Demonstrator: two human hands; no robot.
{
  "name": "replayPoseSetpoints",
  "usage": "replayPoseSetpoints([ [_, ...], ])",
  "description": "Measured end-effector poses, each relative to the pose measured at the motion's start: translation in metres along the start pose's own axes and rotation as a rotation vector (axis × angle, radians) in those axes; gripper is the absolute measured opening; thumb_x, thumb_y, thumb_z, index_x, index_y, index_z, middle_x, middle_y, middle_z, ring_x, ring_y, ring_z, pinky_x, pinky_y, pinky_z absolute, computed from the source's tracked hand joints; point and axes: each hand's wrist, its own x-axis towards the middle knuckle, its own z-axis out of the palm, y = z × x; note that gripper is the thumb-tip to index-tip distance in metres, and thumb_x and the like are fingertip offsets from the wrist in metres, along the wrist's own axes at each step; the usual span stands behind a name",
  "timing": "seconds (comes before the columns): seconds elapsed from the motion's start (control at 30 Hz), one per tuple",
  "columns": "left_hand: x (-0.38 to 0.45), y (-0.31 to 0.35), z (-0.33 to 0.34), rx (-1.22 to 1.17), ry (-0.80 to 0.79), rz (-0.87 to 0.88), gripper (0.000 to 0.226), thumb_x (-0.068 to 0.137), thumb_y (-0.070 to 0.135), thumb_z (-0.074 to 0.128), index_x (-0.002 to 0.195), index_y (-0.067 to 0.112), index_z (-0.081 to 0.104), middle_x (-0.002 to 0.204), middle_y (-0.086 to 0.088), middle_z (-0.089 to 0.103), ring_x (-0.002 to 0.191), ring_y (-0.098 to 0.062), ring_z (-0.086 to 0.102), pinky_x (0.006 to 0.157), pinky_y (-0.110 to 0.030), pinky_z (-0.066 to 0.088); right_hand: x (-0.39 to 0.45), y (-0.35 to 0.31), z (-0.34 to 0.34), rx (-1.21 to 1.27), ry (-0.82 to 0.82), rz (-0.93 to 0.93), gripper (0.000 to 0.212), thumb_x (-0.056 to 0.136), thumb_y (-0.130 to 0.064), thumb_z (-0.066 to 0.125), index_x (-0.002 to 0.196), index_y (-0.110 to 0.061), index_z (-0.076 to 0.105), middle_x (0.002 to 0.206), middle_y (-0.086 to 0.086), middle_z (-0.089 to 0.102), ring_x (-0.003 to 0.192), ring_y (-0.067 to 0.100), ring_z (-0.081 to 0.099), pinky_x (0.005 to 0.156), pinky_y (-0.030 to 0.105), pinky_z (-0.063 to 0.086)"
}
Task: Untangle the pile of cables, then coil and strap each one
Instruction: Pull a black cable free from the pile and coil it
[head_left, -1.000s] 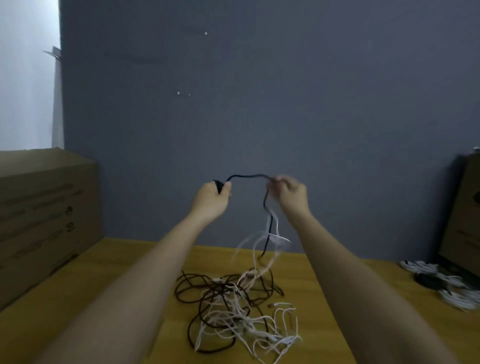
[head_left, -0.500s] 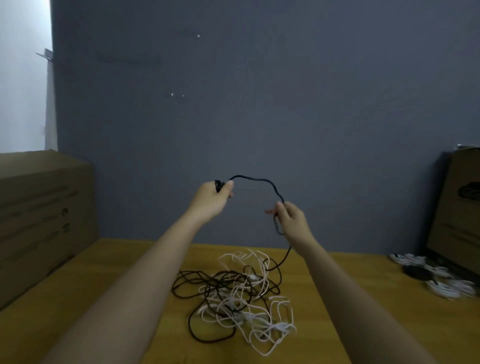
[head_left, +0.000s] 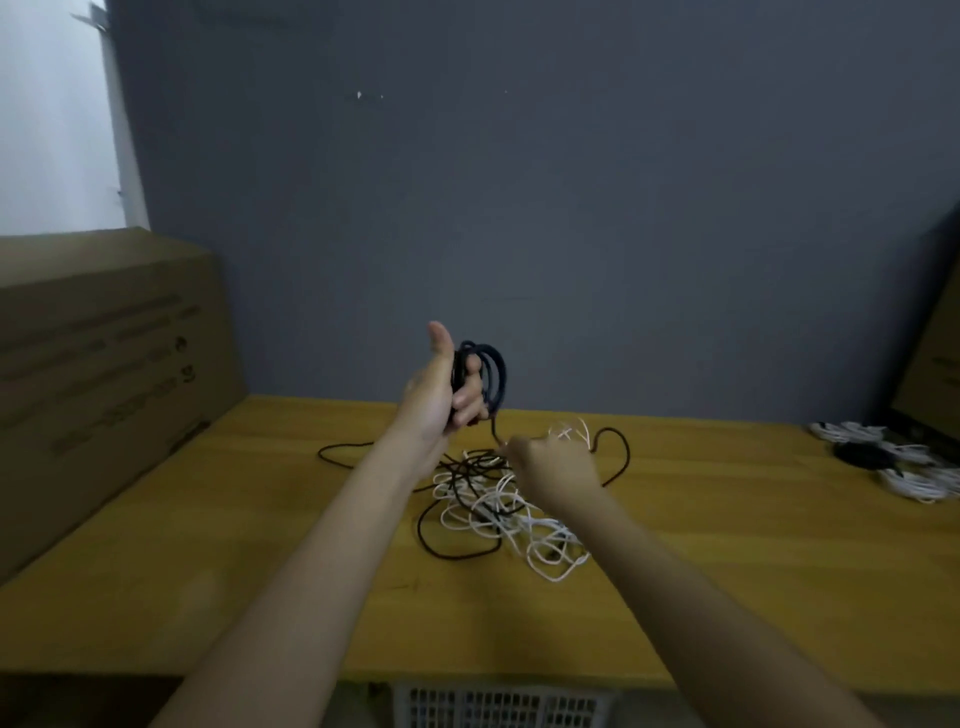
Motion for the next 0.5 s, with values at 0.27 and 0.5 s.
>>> replayPoseSetpoints([
  [0.27, -0.007, -0.05, -0.021, 0.939, -0.037, -0.08, 0.086, 0.088, 0.07, 0.016, 0.114, -0.004, 0.051, 0.096, -0.007, 0.056, 0.091, -0.018, 0.055, 0.086, -0.038, 0.04, -0.056, -0.027, -0.005, 0.303, 0.155, -0.313, 0.016, 0.088, -0.023, 0.063, 0.082, -0.008, 0.063, 0.066, 0.005, 0.063, 0.059, 0.025, 0.059, 0.051, 0.029, 0.039],
  [0.5, -0.025, -0.053, -0.031, 1.262, -0.299, -0.078, 0.072, 0.075, 0.08, 0.004, 0.075, 0.024, 0.05, 0.067, 0.01, 0.053, 0.068, -0.011, 0.055, 0.064, -0.029, 0.039, -0.038, 0.023, -0.029, 0.934, 0.023, 0.063, 0.001, 0.084, -0.023, 0.071, 0.083, -0.022, 0.072, 0.071, 0.001, 0.069, 0.064, 0.021, 0.063, 0.058, 0.036, 0.048],
])
